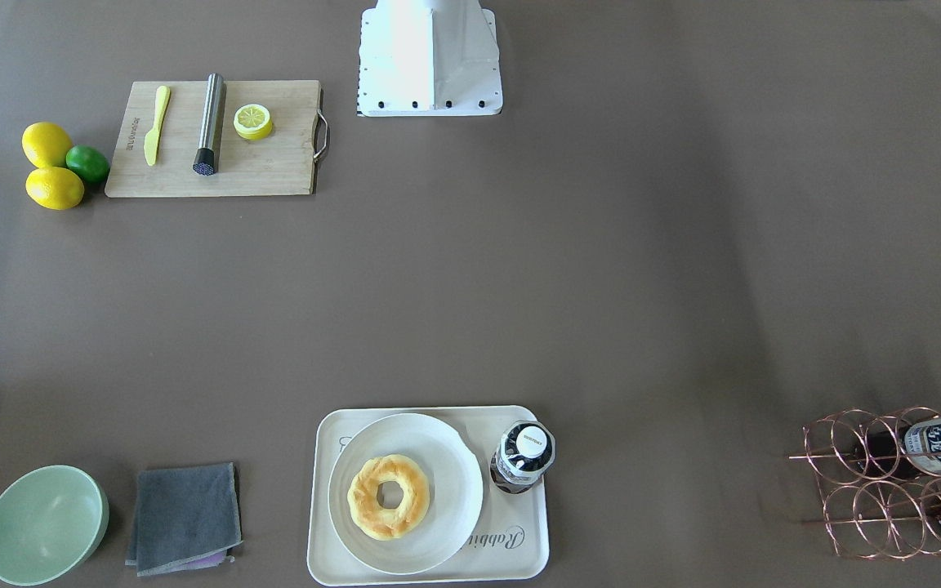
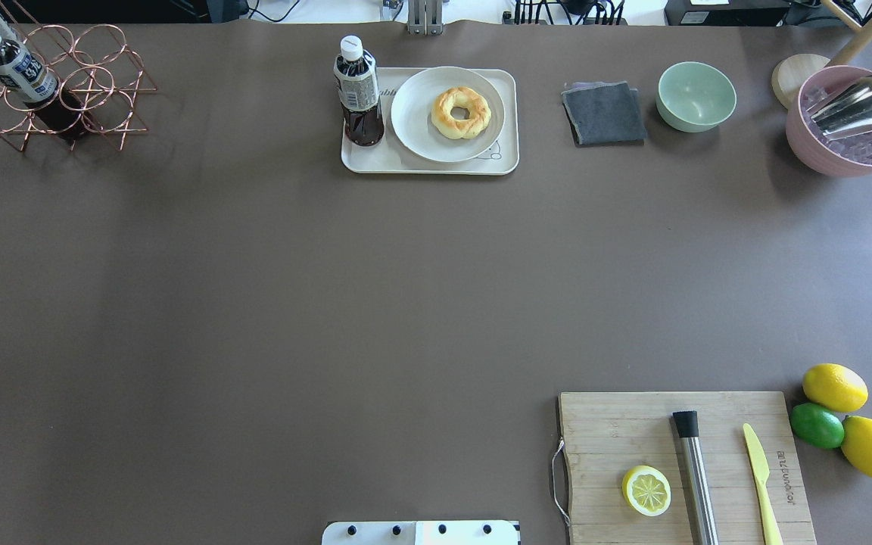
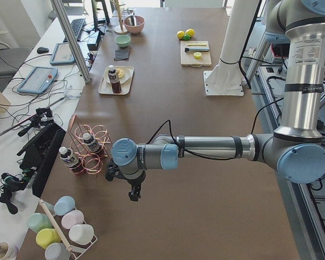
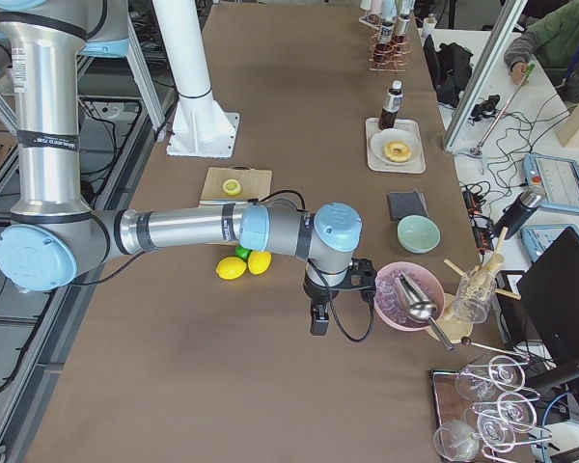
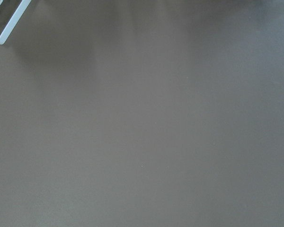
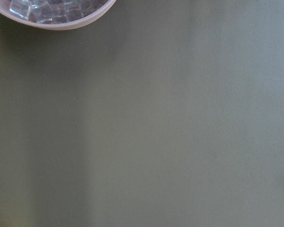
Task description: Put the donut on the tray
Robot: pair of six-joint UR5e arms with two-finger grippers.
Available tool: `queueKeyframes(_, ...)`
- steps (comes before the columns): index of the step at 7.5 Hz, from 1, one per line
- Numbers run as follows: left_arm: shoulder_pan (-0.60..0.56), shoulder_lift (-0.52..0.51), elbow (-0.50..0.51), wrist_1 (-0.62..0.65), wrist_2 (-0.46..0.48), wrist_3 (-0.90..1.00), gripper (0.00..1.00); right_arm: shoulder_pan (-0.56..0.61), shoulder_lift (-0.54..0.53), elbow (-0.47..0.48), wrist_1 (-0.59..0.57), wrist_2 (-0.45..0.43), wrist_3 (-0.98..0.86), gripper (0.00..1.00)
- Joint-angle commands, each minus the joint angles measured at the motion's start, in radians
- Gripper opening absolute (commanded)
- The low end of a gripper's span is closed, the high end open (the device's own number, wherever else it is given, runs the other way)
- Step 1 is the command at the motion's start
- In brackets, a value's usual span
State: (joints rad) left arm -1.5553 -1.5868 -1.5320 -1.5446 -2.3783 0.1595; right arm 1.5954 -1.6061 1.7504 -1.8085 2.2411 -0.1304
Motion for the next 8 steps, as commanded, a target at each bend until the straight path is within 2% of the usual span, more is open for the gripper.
queueKeyframes(1, 0.0, -0.001, 0.0, 0.001, 0.001, 0.0, 0.99, 0.0, -0.002, 0.0, 0.0, 0.0, 0.0, 1.0)
queueKeyframes(8, -0.022, 0.001, 0.003, 0.0, 0.004, 0.0, 0.99, 0.0, 0.0, 0.004, 0.0, 0.005, -0.002, 1.0)
